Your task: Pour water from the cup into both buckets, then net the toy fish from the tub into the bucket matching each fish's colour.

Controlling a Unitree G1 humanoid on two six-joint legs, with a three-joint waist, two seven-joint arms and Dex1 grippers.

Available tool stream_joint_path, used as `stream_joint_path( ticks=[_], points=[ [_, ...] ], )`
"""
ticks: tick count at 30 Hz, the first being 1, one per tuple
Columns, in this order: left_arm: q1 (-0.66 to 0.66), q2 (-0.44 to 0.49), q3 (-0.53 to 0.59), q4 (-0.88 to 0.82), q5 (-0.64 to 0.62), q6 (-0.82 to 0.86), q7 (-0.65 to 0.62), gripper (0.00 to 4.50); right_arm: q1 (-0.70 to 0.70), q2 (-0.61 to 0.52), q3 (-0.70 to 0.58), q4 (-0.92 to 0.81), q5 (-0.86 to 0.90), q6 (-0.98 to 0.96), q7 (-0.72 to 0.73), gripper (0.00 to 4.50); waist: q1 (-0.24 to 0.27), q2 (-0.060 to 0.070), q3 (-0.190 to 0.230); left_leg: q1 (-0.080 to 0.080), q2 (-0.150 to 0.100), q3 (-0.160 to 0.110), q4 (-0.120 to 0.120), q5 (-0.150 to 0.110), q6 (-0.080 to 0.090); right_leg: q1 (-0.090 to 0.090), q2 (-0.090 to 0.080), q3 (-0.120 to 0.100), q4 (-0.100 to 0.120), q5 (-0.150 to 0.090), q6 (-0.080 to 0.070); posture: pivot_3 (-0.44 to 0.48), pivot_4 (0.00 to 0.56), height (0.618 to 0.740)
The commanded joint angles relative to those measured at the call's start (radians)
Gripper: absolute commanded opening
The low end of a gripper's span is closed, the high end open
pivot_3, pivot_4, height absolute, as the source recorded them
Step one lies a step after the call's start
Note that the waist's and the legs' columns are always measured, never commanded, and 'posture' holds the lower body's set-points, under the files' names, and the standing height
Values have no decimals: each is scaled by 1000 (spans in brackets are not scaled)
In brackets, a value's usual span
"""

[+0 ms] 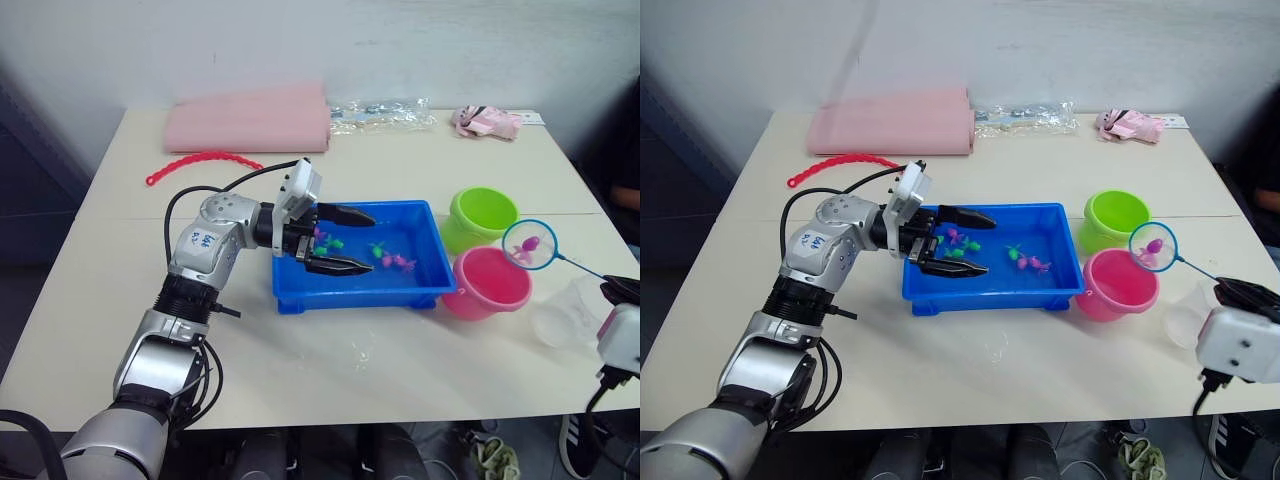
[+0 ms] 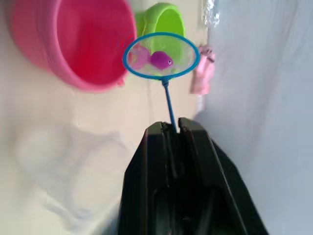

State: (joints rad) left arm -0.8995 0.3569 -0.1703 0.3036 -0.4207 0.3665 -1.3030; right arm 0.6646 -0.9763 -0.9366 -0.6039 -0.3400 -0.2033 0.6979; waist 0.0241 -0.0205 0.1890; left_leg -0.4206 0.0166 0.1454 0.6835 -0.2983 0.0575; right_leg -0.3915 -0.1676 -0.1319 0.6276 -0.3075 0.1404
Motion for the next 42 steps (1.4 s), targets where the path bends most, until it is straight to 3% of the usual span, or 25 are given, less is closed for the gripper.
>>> stream_joint_path(
  ticks=[1, 11, 17, 19, 22, 25, 29, 32, 39, 42],
  points=[
    [-33, 5, 16, -2, 9, -16, -4, 4474, -33, -6, -29, 72, -140, -200, -97, 0, 0, 0, 0, 0, 0, 0, 0, 0, 0, 0, 0, 0, 0, 0, 0, 0, 150, 738],
    [-41, 20, 28, 11, 16, -24, -1, 4474, -39, -20, -59, 209, -245, -488, -140, 0, -2, 0, 0, 0, 0, 0, 0, 0, 0, 1, 0, 0, 0, 0, 0, 0, 150, 738],
    [-42, 22, 24, 12, 21, -31, -7, 4474, -83, -15, -45, 252, -103, -431, -85, 0, -2, 0, 0, 0, 0, 0, 0, 0, 0, 1, 0, 0, 0, 0, 0, 0, 150, 738],
    [-37, 30, 18, 21, 34, -43, -14, 4474, -108, 1, -14, 225, 85, -276, -7, 0, -3, 0, 0, 0, 1, -1, 0, 0, 0, 1, 0, 0, 0, 0, 0, 0, 150, 738],
    [-8, 65, 5, 28, 64, -59, -33, 4474, -180, 19, 54, 17, 549, 274, 49, 0, -5, 1, 0, 0, 2, -2, 1, 0, 0, 2, 0, -1, 0, 0, -1, 0, 150, 738],
    [16, 85, -1, 9, 75, -65, -43, 4474, -234, -21, 84, -119, 828, 615, 46, 0, -9, 2, -1, 0, 3, -4, 1, 0, 0, 2, 0, -2, 0, 0, -3, 0, 150, 738],
    [47, 99, 6, -40, 80, -56, -25, 4474, -348, -111, 168, -166, 1426, 1036, -218, 0, -7, 2, -1, 0, 3, -5, 1, 0, 0, 3, -1, -3, 0, 1, -3, 0, 150, 738],
    [66, 113, 15, -81, 75, -37, -9, 4474, -443, -176, 281, -72, 1771, 1123, -456, 0, -2, 2, -1, 0, 2, -10, 2, 0, 1, 6, -2, -3, -2, 1, -4, 0, 150, 738],
    [115, 159, 44, -174, 64, 9, 39, 4474, -622, -225, 535, 124, 2157, 1138, -782, 0, -1, 2, -1, 0, 0, -18, 3, 0, 0, 14, -3, -11, -7, 1, -4, 0, 150, 738],
    [141, 178, 58, -216, 57, 30, 64, 4474, -659, -219, 605, 201, 2235, 1146, -858, 0, 0, 2, -1, 0, 0, -18, 3, 0, 1, 15, -3, -18, -7, 1, -4, 0, 150, 738]
  ],
)
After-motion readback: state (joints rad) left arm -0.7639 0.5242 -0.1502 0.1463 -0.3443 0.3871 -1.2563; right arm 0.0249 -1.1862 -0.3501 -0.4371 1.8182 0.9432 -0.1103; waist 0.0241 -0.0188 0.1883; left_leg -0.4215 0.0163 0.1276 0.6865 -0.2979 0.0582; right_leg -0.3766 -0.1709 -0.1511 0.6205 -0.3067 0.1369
